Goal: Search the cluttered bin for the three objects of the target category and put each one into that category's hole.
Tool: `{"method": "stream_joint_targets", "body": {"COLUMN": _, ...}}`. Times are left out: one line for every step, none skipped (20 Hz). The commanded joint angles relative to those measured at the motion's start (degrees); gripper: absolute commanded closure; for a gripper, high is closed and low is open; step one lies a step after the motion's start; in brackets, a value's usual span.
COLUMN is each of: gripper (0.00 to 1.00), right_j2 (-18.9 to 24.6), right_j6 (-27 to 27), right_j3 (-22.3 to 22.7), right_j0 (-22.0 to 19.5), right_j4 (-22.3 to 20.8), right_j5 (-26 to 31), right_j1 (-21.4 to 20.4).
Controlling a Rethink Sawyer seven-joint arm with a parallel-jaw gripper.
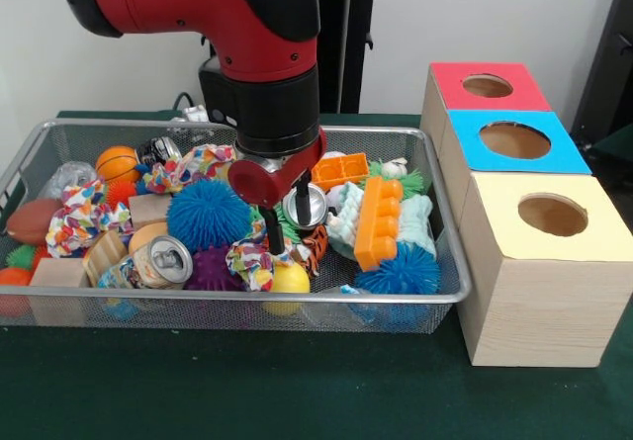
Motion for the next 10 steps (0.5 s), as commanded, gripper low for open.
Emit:
{"method": "stream_joint_targets", "body": {"gripper": 0.00, "right_j2": 0.6, "right_j6": 9.1, "right_j3": 2.4, "right_j0": -0.5, "right_j4": 0.3, "right_j5": 1.7, "right_j1": 1.4}}
{"method": "stream_joint_targets", "body": {"gripper": 0.00, "right_j2": 0.8, "right_j6": 9.0, "right_j3": 2.7, "right_j0": -0.5, "right_j4": 0.3, "right_j5": 1.8, "right_j1": 1.4}}
{"method": "stream_joint_targets", "body": {"gripper": 0.00, "right_j2": 1.2, "right_j6": 9.0, "right_j3": 3.0, "right_j0": -0.7, "right_j4": 0.6, "right_j5": 1.6, "right_j1": 1.6}}
{"method": "stream_joint_targets", "body": {"gripper": 0.00, "right_j2": 1.4, "right_j6": 8.9, "right_j3": 3.1, "right_j0": -0.7, "right_j4": 0.6, "right_j5": 1.6, "right_j1": 1.8}}
{"method": "stream_joint_targets", "body": {"gripper": 0.00, "right_j2": 2.0, "right_j6": 8.4, "right_j3": 3.4, "right_j0": -0.9, "right_j4": 0.6, "right_j5": 1.5, "right_j1": 2.0}}
{"method": "stream_joint_targets", "body": {"gripper": 0.00, "right_j2": 2.3, "right_j6": 8.4, "right_j3": 4.0, "right_j0": -0.9, "right_j4": 0.6, "right_j5": 1.0, "right_j1": 2.0}}
{"method": "stream_joint_targets", "body": {"gripper": 0.00, "right_j2": 2.7, "right_j6": 8.2, "right_j3": 4.4, "right_j0": -1.1, "right_j4": 0.8, "right_j5": 1.0, "right_j1": 2.2}}
{"method": "stream_joint_targets", "body": {"gripper": 0.00, "right_j2": 3.1, "right_j6": 7.9, "right_j3": 4.7, "right_j0": -1.3, "right_j4": 0.9, "right_j5": 1.0, "right_j1": 2.4}}
{"method": "stream_joint_targets", "body": {"gripper": 0.00, "right_j2": 3.6, "right_j6": 7.7, "right_j3": 5.1, "right_j0": -1.6, "right_j4": 1.0, "right_j5": 0.8, "right_j1": 2.7}}
{"method": "stream_joint_targets", "body": {"gripper": 0.00, "right_j2": 3.8, "right_j6": 7.8, "right_j3": 5.3, "right_j0": -1.5, "right_j4": 1.0, "right_j5": 0.3, "right_j1": 2.9}}
